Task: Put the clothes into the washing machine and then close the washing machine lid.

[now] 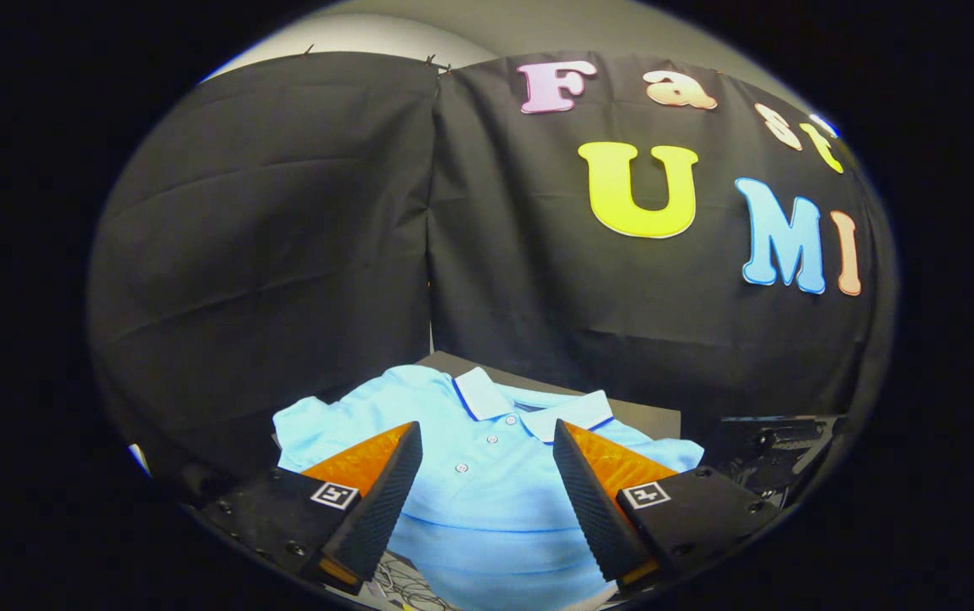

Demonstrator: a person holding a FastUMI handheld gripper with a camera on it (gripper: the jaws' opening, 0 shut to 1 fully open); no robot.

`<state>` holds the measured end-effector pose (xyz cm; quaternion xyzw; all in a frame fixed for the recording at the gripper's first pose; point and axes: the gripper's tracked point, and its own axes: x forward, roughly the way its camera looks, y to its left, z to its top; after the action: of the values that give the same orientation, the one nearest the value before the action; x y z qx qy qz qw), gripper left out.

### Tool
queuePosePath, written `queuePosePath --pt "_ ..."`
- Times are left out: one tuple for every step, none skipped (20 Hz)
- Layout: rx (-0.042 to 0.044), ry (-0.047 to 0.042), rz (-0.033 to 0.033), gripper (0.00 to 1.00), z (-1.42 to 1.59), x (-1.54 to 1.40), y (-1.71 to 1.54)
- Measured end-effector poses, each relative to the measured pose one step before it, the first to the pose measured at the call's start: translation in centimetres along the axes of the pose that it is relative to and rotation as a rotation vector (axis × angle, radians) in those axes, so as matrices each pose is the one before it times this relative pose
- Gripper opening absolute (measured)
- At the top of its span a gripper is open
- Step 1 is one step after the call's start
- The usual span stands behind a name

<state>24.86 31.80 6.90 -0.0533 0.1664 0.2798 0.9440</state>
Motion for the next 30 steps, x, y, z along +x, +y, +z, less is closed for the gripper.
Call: queuePosePath --pt "-0.01078 0.02806 0.00816 0.97 -0.448 0.873 0.147" --pt "-0.0092 0.02987 0.0077 0.97 -0.347 0.679 0.091" --pt "-0.00317 0.02687 0.0076 0.97 -0.53 0.733 0.091" --pt "0.00447 0.03326 0.01034 0.97 -0.482 0.665 0.011" --pt "0.01193 0.02149 0.00813 0.97 -0.305 0.679 -0.095" --pt "0.01454 0.02315 0.01013 0.97 -0.241 0.726 -0.057" --pt "0.01209 0.02276 0.00665 0.97 -0.17 0.571 -0.224" --pt "0.01348 0.01255 0.00153 0.97 0.259 0.481 -0.167" --pt "0.00879 0.01658 0.00391 0.97 0.087 0.43 -0.097" --pt "0.00244 0.03365 0.00942 0.97 -0.459 0.54 0.155" --pt "-0.00443 0.03607 0.0106 0.97 -0.489 0.381 0.023" --pt "-0.01575 0.02314 0.00767 0.97 -0.466 0.448 -0.081" --pt "-0.01817 0.0291 0.00291 0.97 -0.536 0.282 -0.216" --pt "-0.01205 0.0402 0.00324 0.97 -1.013 0.086 -0.115" --pt "-0.00454 0.02446 -0.00071 0.97 -0.462 0.239 0.022" --pt "-0.00742 -0.01561 -0.00333 0.97 0.633 0.37 -0.046" --pt "-0.00172 0.02355 -0.00488 0.97 -0.373 0.205 -0.02" --pt "-0.00702 -0.00034 -0.0031 0.97 0.196 -0.029 0.137" --pt "-0.01765 0.01763 0.00427 0.97 0.0 -0.164 0.034" --pt "-0.01532 0.01019 0.0139 0.98 -0.023 0.218 -0.008" --pt "0.00082 0.00509 0.01018 0.96 0.236 -0.003 0.045" --pt "0.0033 0.01283 0.00396 0.91 -0.228 0.034 -0.03" --pt "0.01001 -0.00895 -0.00141 0.85 0.129 -0.25 0.018" --pt "-0.00474 0.00393 -0.00369 0.84 -0.052 0.15 0.068" --pt "-0.01221 -0.00755 -0.00217 0.84 0.071 0.023 -0.073" --pt "-0.00101 -0.00169 -0.00565 0.83 -0.106 -0.047 0.038" --pt "0.00782 -0.01139 -0.00017 0.74 0.127 0.249 0.188" --pt "0.01614 -0.01765 -0.00482 0.64 0.151 -0.158 -0.006" --pt "-0.0085 -0.00589 0.00073 0.55 -0.008 0.019 -0.064" --pt "0.00092 -0.00916 0.00024 0.45 -0.076 -0.038 0.039"
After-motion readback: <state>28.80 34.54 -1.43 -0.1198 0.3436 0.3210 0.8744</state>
